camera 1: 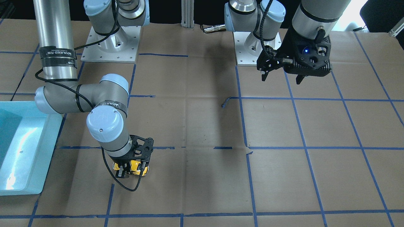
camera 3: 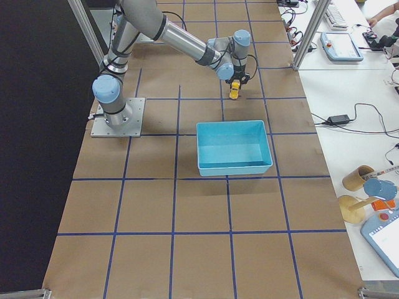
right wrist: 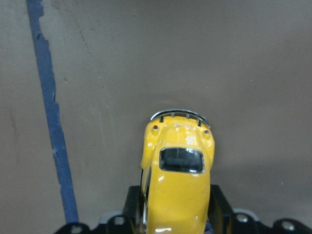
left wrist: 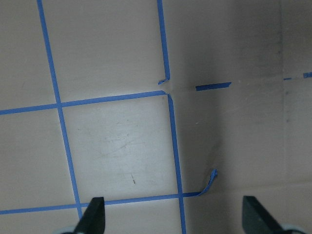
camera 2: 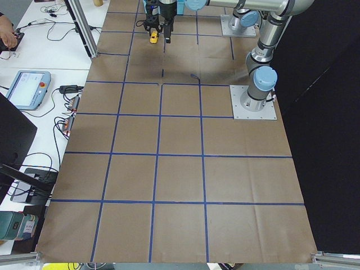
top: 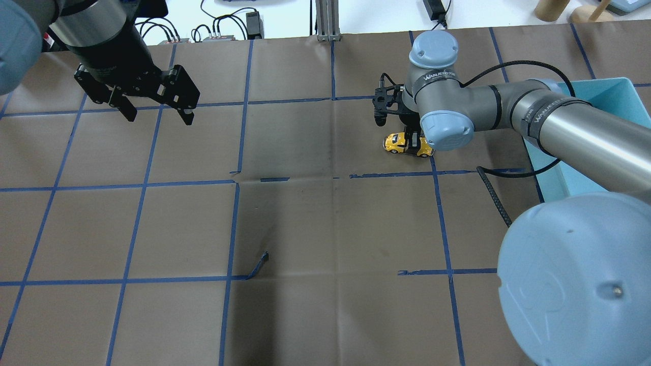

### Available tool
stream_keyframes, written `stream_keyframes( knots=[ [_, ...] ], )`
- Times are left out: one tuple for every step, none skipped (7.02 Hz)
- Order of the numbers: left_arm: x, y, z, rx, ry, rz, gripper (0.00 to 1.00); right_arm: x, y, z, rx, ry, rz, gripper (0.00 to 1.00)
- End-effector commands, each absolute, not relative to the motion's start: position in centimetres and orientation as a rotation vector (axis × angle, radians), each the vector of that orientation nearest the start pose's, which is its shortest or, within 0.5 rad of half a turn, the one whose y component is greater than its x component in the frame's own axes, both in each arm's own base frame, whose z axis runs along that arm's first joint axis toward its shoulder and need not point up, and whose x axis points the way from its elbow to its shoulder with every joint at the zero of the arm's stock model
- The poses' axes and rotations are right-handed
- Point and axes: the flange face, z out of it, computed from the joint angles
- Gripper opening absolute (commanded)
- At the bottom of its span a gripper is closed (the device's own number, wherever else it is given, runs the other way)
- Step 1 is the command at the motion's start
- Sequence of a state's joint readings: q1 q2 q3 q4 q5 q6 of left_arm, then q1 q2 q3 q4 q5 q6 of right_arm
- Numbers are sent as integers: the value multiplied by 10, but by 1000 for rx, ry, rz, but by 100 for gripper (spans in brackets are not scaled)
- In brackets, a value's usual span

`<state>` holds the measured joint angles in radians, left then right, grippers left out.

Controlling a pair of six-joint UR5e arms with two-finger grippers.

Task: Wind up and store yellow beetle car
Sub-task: 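Lift the car and carry it with the right gripper into the blue bin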

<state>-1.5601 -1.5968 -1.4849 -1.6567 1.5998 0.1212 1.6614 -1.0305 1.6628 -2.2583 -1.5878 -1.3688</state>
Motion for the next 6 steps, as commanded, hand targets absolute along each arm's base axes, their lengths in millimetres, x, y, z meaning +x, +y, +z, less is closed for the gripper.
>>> stream_keyframes(
  knots=[
    [-125,-501,509,172,3109,41,100,189,-628,240,-2074,2467,-143,15],
    [-125,-501,509,172,3109,41,100,185,-636,277,-2080,2500,-207,15],
    [-124,-501,510,170,3109,39,100,172,-635,310,-1999,2570,-211,16],
    [-124,-501,509,170,3109,41,100,140,-631,349,-1725,2765,-246,16],
    [-124,-501,510,170,3111,39,100,89,-627,363,-1490,2867,-186,17],
    [-124,-501,510,170,3111,39,100,45,-615,383,-1322,2934,-136,17]
  ],
)
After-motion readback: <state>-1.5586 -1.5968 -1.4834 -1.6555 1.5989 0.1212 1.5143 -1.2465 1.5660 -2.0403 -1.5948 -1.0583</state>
